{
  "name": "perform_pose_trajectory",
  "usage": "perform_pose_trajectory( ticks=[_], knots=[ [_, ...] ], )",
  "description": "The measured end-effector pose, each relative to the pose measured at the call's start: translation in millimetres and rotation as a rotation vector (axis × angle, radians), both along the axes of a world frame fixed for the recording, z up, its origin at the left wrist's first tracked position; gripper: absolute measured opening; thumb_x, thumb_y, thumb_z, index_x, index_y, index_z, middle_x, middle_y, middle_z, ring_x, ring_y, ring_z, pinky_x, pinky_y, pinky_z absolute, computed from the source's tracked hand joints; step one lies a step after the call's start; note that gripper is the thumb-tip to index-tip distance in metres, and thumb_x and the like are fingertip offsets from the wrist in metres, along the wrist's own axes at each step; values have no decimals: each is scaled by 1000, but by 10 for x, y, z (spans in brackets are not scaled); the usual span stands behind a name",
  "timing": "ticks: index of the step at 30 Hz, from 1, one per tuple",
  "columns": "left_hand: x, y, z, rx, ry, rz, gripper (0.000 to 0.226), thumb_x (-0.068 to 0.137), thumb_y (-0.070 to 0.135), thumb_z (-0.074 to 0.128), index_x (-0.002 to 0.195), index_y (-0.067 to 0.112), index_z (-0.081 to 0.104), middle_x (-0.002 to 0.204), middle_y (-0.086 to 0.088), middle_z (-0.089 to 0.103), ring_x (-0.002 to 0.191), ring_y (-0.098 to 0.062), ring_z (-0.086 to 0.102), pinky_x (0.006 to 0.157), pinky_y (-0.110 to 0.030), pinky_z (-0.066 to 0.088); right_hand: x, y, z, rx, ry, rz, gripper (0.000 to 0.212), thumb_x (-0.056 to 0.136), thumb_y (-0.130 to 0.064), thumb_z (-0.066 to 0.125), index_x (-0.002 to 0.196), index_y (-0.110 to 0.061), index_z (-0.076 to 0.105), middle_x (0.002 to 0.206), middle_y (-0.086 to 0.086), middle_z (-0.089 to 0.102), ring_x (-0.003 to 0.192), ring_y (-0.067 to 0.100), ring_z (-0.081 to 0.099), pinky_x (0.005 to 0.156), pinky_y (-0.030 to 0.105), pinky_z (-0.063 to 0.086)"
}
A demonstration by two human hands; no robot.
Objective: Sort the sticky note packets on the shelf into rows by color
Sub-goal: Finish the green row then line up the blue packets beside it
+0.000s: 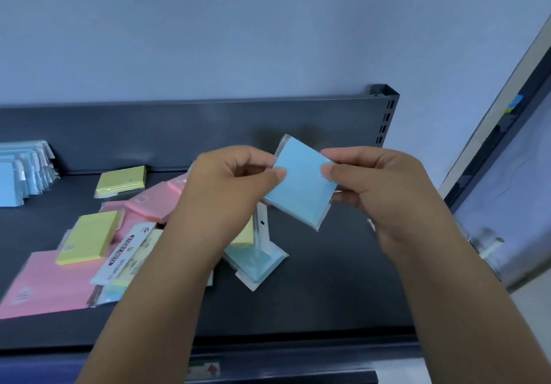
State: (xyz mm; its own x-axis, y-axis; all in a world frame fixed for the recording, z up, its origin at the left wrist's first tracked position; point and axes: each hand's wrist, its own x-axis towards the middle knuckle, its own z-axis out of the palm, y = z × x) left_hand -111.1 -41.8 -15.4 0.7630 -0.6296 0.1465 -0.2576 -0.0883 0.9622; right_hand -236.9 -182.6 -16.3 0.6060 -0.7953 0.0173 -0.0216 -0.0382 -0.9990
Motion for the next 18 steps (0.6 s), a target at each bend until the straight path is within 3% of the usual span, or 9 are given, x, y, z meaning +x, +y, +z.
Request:
perform_pose_trajectory(
  ticks=[4,10,12,14,16,18],
  knots=[
    [216,220,-34,-147,112,65,15,89,13,77,100,23,78,88,1,79,77,-11,72,63,-21,56,209,237,40,-71,41,60,12,89,-10,75,92,-20,82,86,-5,80,75,10,70,69,25,57],
    [663,882,-147,-212,339,7,10,92,8,73,102,10,75,95,-8,80,86,-26,78,77,-39,63,928,1016,53,268,-188,79,7,92,1,69,97,-3,73,88,12,80,69,23,76,64,24,61],
    [895,1210,-164,-179,294,13,12,93,7,71,103,12,75,93,-4,80,84,-23,78,73,-32,63,1194,1329,-10,211,-129,63,6,92,-1,70,94,-6,73,86,10,80,74,27,78,66,26,62],
    [1181,1558,-155,-101,190,14,12,93,7,71,99,16,76,89,-2,79,80,-19,77,73,-35,60,1441,1624,-93,51,-25,13,10,91,-5,73,92,-15,75,85,3,80,81,25,78,71,32,63],
    [1474,1870,-128,-13,72,4,13,93,9,70,95,19,77,87,-3,78,78,-20,76,76,-45,60,1672,1879,-124,-125,29,0,16,91,-11,74,100,-24,76,85,-7,79,81,11,75,72,33,59],
    [1737,2128,-102,46,-32,4,15,93,10,70,90,22,77,82,0,77,72,-18,72,67,-41,60,1875,2103,-102,-249,8,33,28,91,-13,74,111,-31,74,87,-13,77,76,-3,69,69,21,53]
  ],
)
